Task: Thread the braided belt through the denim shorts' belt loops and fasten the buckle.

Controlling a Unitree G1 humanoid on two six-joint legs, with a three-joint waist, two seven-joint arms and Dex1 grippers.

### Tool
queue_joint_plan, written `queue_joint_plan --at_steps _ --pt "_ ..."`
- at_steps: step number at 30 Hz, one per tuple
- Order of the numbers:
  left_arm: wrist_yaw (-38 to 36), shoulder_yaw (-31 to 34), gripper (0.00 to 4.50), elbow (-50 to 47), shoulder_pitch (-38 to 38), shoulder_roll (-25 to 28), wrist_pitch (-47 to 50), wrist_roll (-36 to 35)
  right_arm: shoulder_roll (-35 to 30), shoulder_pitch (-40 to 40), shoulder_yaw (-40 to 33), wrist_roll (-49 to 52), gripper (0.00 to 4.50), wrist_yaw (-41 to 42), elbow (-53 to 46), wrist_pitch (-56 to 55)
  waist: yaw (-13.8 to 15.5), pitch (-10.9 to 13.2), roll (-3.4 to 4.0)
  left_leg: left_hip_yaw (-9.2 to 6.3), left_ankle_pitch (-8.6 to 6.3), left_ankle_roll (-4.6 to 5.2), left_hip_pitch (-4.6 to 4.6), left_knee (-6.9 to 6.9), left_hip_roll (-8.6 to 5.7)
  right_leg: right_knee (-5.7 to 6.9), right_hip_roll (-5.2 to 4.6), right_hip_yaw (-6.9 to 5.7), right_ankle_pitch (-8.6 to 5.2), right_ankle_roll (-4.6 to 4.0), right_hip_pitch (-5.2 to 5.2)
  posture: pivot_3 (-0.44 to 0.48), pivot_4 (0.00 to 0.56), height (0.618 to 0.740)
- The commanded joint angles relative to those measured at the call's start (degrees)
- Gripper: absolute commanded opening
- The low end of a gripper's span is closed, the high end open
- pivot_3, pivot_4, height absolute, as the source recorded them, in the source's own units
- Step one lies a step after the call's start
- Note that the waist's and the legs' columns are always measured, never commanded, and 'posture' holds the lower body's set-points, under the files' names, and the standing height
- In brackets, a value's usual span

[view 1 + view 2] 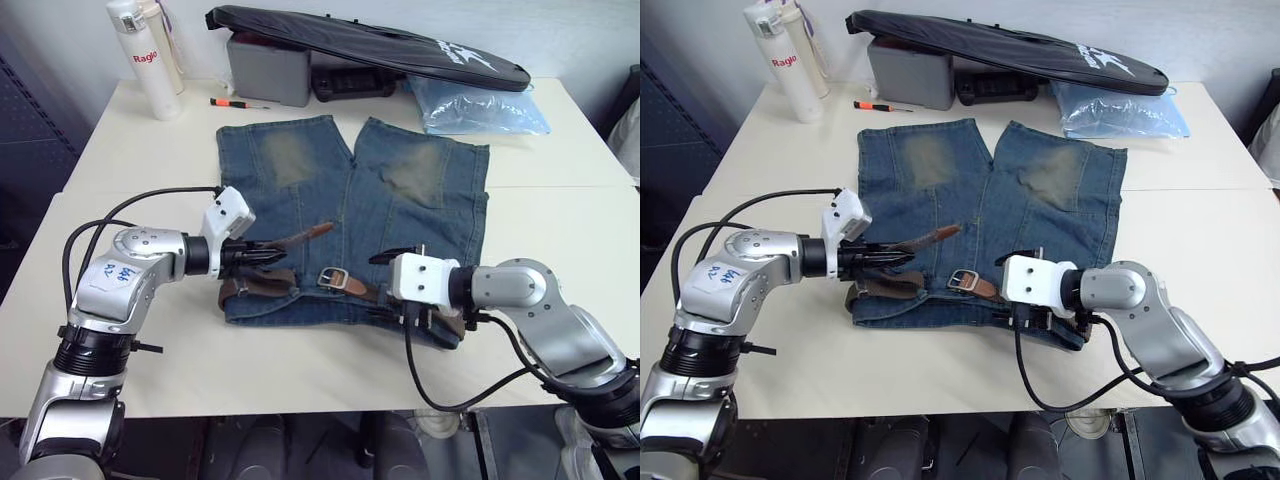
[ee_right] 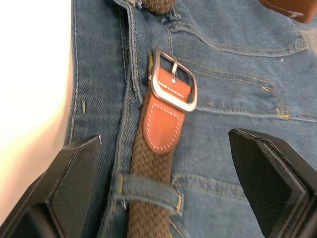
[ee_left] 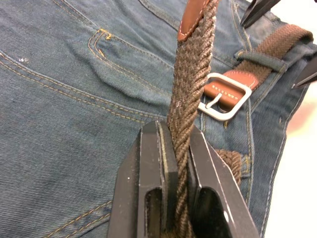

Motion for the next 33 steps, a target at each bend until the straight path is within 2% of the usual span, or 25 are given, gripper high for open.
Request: queue_joint_plan --at_steps 1,5,8,9,10,15,16,18,20,24,29,33 --pt "3.3 6.8 0.0 -0.5 -3.9 -2.5 5.4 -5.6 2.9 -0.6 2.1 -3.3 4.43 -3.7 1.8 -0.2 0.0 0.0 -0.01 0.0 0.0 0.0 0.0 0.01 0.0 0.01 0.0 0.0 0.0 0.0 0.0 0.0 0.15 0.74" --pt "6.6 11.5 0.0 -0.2 -7.4 -4.6 11.0 -10.0 7.1 -1.7 2.0 -3.1 4.43 -5.7 2.6 1.6 -0.1 0.0 -0.01 -0.01 0.0 0.0 -0.01 0.03 0.0 0.04 0.0 0.01 0.0 0.0 -0.01 0.0 0.15 0.74" --pt "8.4 12.7 0.0 -0.6 -8.5 -6.4 13.1 -11.7 11.7 -3.3 -1.2 2.8 4.43 -6.0 0.9 7.1 -0.2 0.0 -0.01 -0.01 0.0 0.0 0.01 0.02 0.0 0.04 0.0 0.01 0.0 0.0 0.0 0.0 0.15 0.74" --pt "8.8 12.5 0.0 -1.0 -8.6 -6.8 13.4 -12.0 13.4 -4.1 -2.9 5.9 4.2 -5.7 0.0 9.6 -0.3 0.0 -0.01 -0.01 0.0 0.0 0.01 0.02 0.0 0.04 0.0 0.01 0.0 0.0 0.0 0.0 0.15 0.74" --pt "9.0 12.3 0.0 -1.2 -8.7 -7.1 13.7 -12.1 14.5 -4.7 -4.0 7.9 4.2 -5.5 -0.5 11.3 -0.3 0.0 -0.01 0.01 0.0 0.0 0.04 0.0 0.0 0.03 0.0 0.04 0.0 0.0 0.0 0.0 0.15 0.74" --pt "10.8 10.8 0.0 -2.3 -8.5 -8.4 14.6 -12.4 17.2 -7.3 -9.4 18.2 2.39 -4.0 -1.7 19.3 -0.2 0.0 -0.01 0.0 0.0 0.0 0.04 -0.01 0.02 0.03 0.04 0.03 0.0 0.0 0.0 0.0 0.15 0.74" --pt "11.1 10.7 0.0 -2.5 -8.5 -8.6 14.8 -12.5 17.5 -8.1 -9.9 18.6 1.83 -4.8 -0.7 20.2 -0.1 0.0 -0.01 -0.01 0.0 0.0 0.04 -0.01 0.02 0.03 0.04 0.03 0.0 0.0 0.01 0.0 0.15 0.74" --pt "11.4 10.4 0.0 -2.7 -8.8 -8.9 15.1 -12.8 17.1 -9.3 -9.1 17.7 1.19 -6.3 1.7 21.2 -0.2 0.0 -0.01 0.0 0.0 0.0 0.05 -0.01 0.02 0.04 0.03 0.04 0.01 -0.01 0.01 0.0 0.15 0.74" --pt "11.8 10.5 0.0 -2.5 -9.3 -9.4 15.4 -13.3 16.9 -9.9 -6.8 16.1 0.19 -7.4 4.9 21.3 -0.1 0.0 -0.01 0.0 0.0 0.0 0.06 -0.01 0.02 0.05 0.03 0.05 0.01 -0.01 0.01 0.0 0.15 0.74" --pt "13.0 10.6 0.0 -1.3 -10.7 -12.2 15.5 -14.4 18.7 -10.4 -1.5 14.5 0.09 -7.3 11.4 19.1 -0.2 0.0 -0.01 0.02 0.0 0.0 0.05 -0.01 0.01 0.04 0.03 0.05 0.01 -0.01 -0.01 0.0 0.15 0.74" --pt "14.8 9.2 0.0 2.4 -13.3 -17.5 12.0 -13.6 15.7 -8.6 8.6 10.0 0.09 -3.9 14.5 17.3 -0.2 0.0 -0.01 0.05 0.0 0.0 0.05 -0.01 0.01 0.04 0.03 0.07 0.01 -0.01 -0.02 0.0 0.15 0.74" --pt "17.3 11.4 0.0 5.0 -16.2 -21.5 9.9 -14.5 14.5 -7.5 10.4 8.3 0.09 -4.3 15.7 17.5 0.0 0.0 -0.05 0.05 0.0 0.0 0.05 0.0 0.0 0.03 0.03 0.07 0.01 0.0 -0.01 0.0 0.15 0.74"
